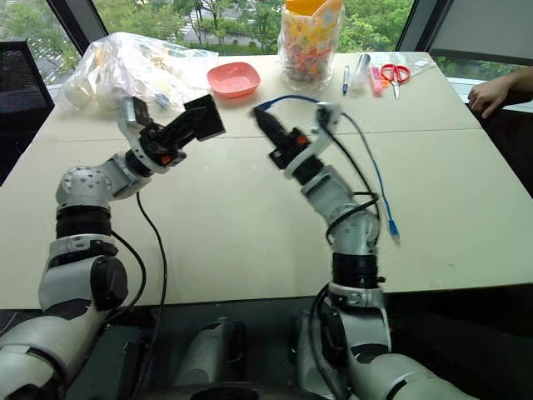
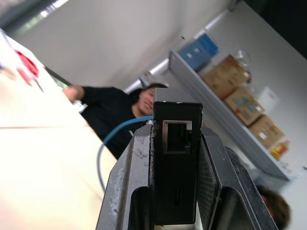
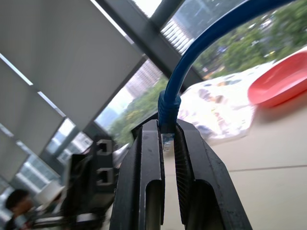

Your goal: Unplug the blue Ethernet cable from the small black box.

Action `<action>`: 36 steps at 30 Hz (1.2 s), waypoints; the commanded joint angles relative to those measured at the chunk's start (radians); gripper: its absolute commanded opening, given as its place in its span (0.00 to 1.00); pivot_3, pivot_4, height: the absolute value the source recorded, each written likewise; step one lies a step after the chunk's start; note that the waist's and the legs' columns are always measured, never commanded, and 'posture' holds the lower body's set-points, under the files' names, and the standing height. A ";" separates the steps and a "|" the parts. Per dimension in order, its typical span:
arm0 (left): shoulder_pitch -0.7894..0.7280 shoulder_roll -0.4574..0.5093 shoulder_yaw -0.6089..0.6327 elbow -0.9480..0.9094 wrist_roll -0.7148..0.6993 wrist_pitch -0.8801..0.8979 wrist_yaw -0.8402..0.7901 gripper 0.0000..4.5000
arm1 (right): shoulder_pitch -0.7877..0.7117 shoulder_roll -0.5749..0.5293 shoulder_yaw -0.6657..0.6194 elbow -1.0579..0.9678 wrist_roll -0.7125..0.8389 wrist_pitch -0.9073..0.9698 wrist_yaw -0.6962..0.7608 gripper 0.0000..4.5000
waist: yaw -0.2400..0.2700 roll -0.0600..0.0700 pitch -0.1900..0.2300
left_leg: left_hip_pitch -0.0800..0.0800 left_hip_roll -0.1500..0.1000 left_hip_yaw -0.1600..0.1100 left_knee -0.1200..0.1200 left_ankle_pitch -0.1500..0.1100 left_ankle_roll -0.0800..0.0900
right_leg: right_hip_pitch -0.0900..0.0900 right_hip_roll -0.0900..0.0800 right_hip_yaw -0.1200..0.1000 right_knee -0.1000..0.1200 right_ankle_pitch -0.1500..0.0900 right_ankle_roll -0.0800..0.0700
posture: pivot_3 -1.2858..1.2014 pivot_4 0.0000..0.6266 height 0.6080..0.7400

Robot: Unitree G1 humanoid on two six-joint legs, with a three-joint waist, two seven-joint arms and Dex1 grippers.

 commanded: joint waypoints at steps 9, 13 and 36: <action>0.037 -0.092 -0.092 -0.092 0.089 -0.204 0.050 0.11 | -0.400 -0.322 0.073 0.249 -0.198 -0.061 0.276 0.01 | -0.002 0.000 0.000 | -0.001 0.000 0.001 -0.001 0.000 0.000 | -0.001 0.000 0.000 -0.001 0.000 0.000 | 0.52 0.24 1.00; 0.091 -0.130 -0.126 -0.165 0.106 -0.237 0.075 0.11 | -0.468 -0.354 0.072 0.366 -0.244 -0.093 0.319 0.01 | -0.004 0.000 0.000 | 0.000 0.000 0.002 -0.002 0.000 0.001 | -0.001 0.001 0.001 -0.001 0.001 -0.001 | 0.52 0.24 1.00; 0.107 -0.138 -0.382 -0.235 0.441 -0.661 0.150 0.11 | -0.303 -0.294 0.116 0.852 -0.630 -0.256 -0.024 0.60 | -0.002 0.000 0.000 | 0.000 0.000 0.006 -0.001 0.000 0.001 | -0.001 0.000 0.001 -0.001 0.001 -0.001 | 0.52 0.24 1.00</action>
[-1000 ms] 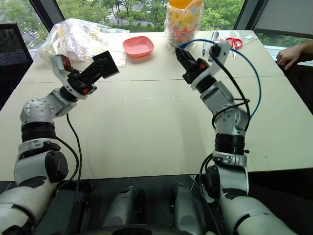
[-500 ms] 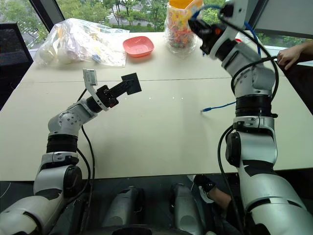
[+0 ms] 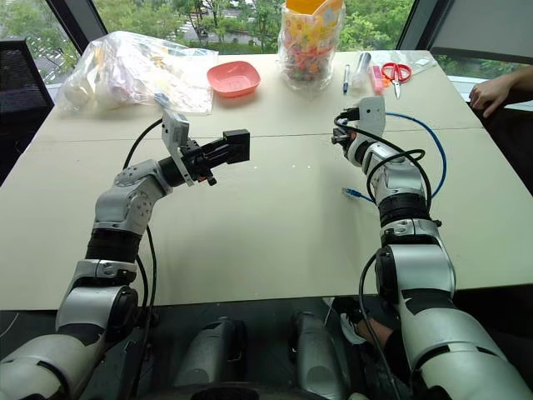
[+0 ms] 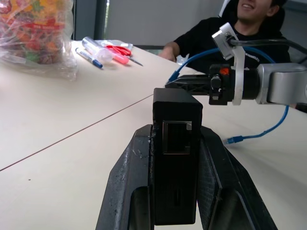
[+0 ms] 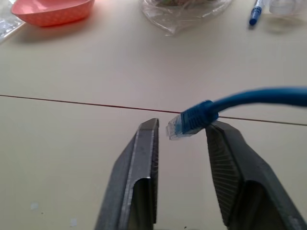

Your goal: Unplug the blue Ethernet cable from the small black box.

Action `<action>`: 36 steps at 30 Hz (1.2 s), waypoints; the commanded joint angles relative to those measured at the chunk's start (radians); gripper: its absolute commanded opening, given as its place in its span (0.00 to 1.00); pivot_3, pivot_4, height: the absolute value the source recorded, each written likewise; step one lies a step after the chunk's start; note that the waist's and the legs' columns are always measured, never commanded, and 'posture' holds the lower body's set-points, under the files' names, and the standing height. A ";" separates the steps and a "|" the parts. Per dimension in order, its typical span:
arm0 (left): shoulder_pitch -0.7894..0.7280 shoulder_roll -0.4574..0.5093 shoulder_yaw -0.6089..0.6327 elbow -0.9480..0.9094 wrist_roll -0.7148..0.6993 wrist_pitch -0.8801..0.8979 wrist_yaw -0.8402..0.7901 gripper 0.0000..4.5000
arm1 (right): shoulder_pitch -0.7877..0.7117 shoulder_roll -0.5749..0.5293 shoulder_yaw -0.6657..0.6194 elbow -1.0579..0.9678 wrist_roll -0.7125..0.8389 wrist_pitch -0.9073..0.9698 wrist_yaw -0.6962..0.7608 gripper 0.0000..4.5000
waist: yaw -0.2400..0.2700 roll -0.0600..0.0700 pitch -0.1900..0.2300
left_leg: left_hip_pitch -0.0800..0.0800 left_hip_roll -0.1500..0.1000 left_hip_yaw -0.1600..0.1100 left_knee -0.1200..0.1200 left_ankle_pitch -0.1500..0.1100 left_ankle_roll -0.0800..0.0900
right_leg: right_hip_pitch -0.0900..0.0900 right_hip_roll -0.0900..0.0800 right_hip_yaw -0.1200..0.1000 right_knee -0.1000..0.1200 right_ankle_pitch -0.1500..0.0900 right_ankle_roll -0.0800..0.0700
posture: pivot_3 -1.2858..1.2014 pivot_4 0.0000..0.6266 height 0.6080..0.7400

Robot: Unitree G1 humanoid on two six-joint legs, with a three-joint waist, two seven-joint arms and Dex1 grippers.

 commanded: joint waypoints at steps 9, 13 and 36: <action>-0.103 -0.054 -0.018 0.193 0.098 -0.206 0.058 0.11 | 0.304 0.054 -0.023 -0.703 0.175 0.591 0.010 0.98 | 0.003 0.000 -0.001 | 0.000 0.001 -0.004 0.000 0.000 0.000 | 0.000 0.000 0.000 0.000 0.000 0.001 | 0.52 0.24 1.00; -0.164 -0.131 -0.013 0.366 0.138 -0.339 0.099 0.11 | 0.426 0.094 -0.020 -1.008 0.272 0.716 0.021 0.98 | 0.005 0.000 0.000 | 0.001 0.002 -0.004 0.000 0.000 0.000 | 0.000 0.000 0.000 0.000 -0.001 0.002 | 0.52 0.24 1.00; -0.070 -0.056 0.005 0.247 0.132 -0.247 -0.019 0.99 | 0.675 0.095 -0.137 -1.362 0.477 0.594 0.069 1.00 | 0.001 0.000 0.000 | 0.000 0.004 -0.004 0.000 -0.001 0.001 | 0.000 0.000 -0.001 -0.002 -0.001 0.002 | 0.52 0.24 1.00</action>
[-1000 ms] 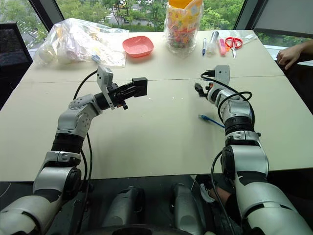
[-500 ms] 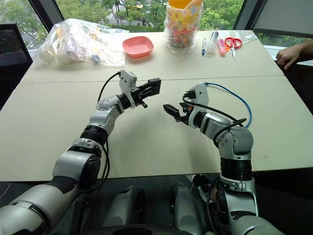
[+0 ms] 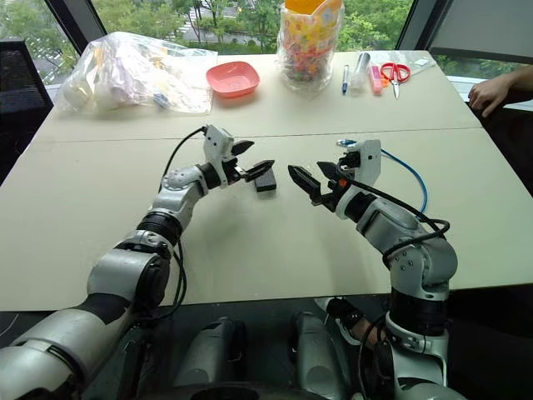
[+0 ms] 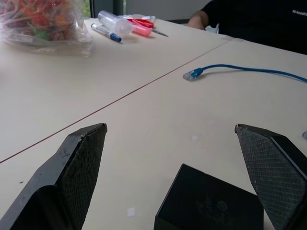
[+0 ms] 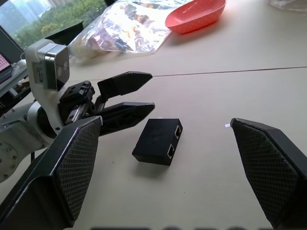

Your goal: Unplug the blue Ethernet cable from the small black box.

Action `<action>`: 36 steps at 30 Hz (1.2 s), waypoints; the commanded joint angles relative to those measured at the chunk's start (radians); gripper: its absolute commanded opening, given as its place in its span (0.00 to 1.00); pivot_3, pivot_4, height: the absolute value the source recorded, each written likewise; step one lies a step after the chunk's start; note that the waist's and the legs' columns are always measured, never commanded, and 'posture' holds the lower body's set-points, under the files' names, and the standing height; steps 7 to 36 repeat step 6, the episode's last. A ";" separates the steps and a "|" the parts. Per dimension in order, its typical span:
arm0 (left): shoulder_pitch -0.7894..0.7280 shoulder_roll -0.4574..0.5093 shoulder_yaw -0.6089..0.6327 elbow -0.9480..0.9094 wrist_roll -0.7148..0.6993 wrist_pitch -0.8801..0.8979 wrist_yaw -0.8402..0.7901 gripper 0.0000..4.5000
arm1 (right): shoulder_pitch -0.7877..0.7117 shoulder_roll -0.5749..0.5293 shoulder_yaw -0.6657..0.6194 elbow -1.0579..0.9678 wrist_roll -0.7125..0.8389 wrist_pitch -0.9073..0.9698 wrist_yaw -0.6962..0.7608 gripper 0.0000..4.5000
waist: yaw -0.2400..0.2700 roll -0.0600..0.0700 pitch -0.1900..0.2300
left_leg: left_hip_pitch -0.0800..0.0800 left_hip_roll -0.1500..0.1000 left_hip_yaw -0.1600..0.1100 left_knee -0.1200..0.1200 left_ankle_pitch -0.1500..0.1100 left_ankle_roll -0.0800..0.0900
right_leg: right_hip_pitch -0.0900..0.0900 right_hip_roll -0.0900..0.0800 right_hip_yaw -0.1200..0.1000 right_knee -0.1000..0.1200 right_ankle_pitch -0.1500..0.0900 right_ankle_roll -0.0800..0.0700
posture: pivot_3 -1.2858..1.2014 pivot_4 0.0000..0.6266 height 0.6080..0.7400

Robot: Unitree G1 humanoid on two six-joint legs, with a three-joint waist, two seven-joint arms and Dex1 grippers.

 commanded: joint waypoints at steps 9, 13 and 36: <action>0.431 0.220 0.024 -0.905 -0.258 0.636 -0.016 0.99 | 0.128 -0.079 0.039 -0.090 -0.021 -0.118 0.062 1.00 | 0.000 0.001 0.000 | 0.001 0.000 0.000 0.000 0.000 0.000 | 0.001 0.000 0.001 0.000 0.000 0.000 | 0.52 0.24 1.00; 0.431 0.220 0.024 -0.905 -0.258 0.636 -0.016 0.99 | 0.128 -0.079 0.039 -0.090 -0.021 -0.118 0.062 1.00 | 0.000 0.001 0.000 | 0.001 0.000 0.000 0.000 0.000 0.000 | 0.001 0.000 0.001 0.000 0.000 0.000 | 0.52 0.24 1.00; 0.431 0.220 0.024 -0.905 -0.258 0.636 -0.016 0.99 | 0.128 -0.079 0.039 -0.090 -0.021 -0.118 0.062 1.00 | 0.000 0.001 0.000 | 0.001 0.000 0.000 0.000 0.000 0.000 | 0.001 0.000 0.001 0.000 0.000 0.000 | 0.52 0.24 1.00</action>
